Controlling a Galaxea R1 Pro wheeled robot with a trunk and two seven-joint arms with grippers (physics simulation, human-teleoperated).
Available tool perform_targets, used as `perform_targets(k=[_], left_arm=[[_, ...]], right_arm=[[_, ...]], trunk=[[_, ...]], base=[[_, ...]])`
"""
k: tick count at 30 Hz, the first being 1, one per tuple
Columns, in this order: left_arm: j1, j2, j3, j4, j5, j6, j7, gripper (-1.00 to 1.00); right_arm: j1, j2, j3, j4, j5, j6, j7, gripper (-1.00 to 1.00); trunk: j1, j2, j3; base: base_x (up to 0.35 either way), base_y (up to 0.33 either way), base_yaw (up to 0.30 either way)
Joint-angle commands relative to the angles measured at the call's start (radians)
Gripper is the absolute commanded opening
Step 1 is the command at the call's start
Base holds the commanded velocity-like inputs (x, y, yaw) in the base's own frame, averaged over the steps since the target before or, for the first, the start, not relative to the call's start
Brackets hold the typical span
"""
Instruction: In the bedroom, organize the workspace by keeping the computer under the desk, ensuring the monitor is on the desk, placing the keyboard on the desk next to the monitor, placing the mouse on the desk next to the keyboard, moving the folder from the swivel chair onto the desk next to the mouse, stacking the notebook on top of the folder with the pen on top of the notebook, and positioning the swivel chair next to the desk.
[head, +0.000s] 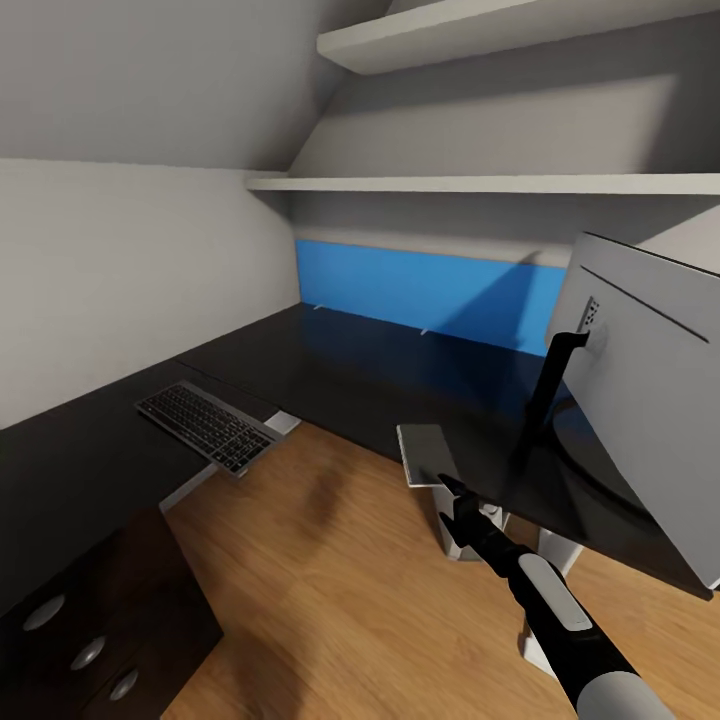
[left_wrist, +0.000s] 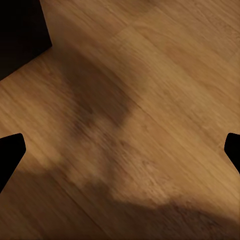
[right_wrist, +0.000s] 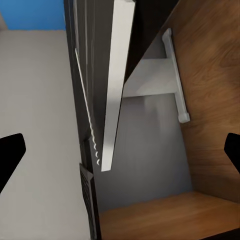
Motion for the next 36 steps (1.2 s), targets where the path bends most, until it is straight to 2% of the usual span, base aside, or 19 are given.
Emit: perform_targets(k=[1,22,36], left_arm=[[-0.001,0.000,-0.008,0.000,0.004,-0.004,0.007,1.00],[-0.001,0.001,-0.008,0.001,0.001,-0.004,0.007,1.00],[-0.001,0.000,-0.009,0.000,0.000,-0.004,0.007,1.00]], right_arm=[[-0.001,-0.001,0.002,0.000,-0.005,0.001,0.002,1.00],[-0.001,0.001,0.006,0.000,-0.005,0.001,0.003,1.00],[-0.001,0.001,0.007,0.000,-0.005,0.001,0.003,1.00]], trunk=[[0.000,0.000,-0.001],[0.000,0.000,-0.001],[0.000,0.000,-0.001]], base=[[0.000,0.000,0.000],[0.000,0.004,0.000],[0.000,0.126,0.000]])
